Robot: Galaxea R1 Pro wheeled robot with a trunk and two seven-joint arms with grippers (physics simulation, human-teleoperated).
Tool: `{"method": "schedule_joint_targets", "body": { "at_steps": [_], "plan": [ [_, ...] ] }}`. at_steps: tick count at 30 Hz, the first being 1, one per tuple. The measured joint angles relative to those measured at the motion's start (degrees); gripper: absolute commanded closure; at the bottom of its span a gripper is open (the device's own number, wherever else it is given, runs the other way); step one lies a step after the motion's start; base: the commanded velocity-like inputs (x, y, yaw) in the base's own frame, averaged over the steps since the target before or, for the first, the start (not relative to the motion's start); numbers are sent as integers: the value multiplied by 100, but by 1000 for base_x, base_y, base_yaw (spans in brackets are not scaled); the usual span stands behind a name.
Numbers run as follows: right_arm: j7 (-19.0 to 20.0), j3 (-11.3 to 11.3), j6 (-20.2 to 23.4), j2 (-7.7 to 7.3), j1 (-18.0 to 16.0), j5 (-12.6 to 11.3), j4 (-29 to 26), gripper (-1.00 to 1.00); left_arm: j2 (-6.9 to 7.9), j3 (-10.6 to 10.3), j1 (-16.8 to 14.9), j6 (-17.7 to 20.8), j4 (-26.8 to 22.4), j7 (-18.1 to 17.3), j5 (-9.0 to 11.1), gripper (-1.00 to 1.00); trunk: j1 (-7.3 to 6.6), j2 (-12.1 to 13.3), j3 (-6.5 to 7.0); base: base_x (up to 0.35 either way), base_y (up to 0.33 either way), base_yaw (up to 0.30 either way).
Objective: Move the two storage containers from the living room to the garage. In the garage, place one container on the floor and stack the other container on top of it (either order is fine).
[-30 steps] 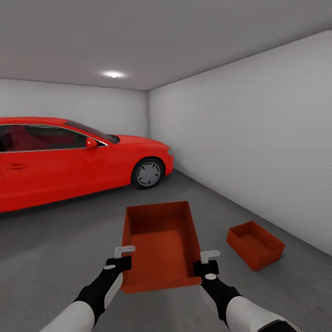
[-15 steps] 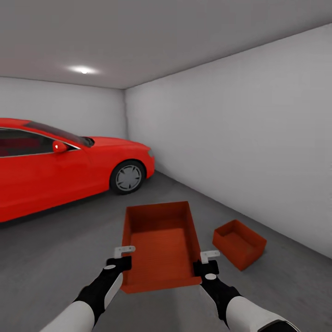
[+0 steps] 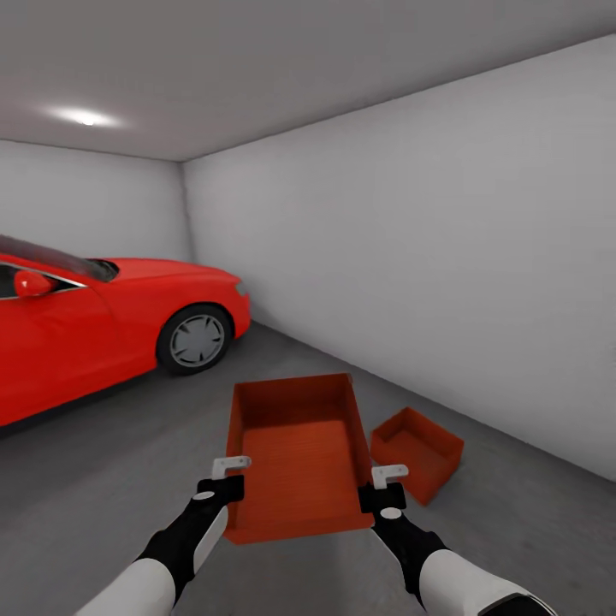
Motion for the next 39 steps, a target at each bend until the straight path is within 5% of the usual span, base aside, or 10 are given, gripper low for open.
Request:
{"method": "schedule_joint_targets", "body": {
  "at_steps": [39],
  "plan": [
    [4, -1, -2, -3, -1, 2, 0, 100, -3, 0, 0, -1, -1, 5, -2, 100, 0, 0, 0, 322, 84, -253]
  ]
}}
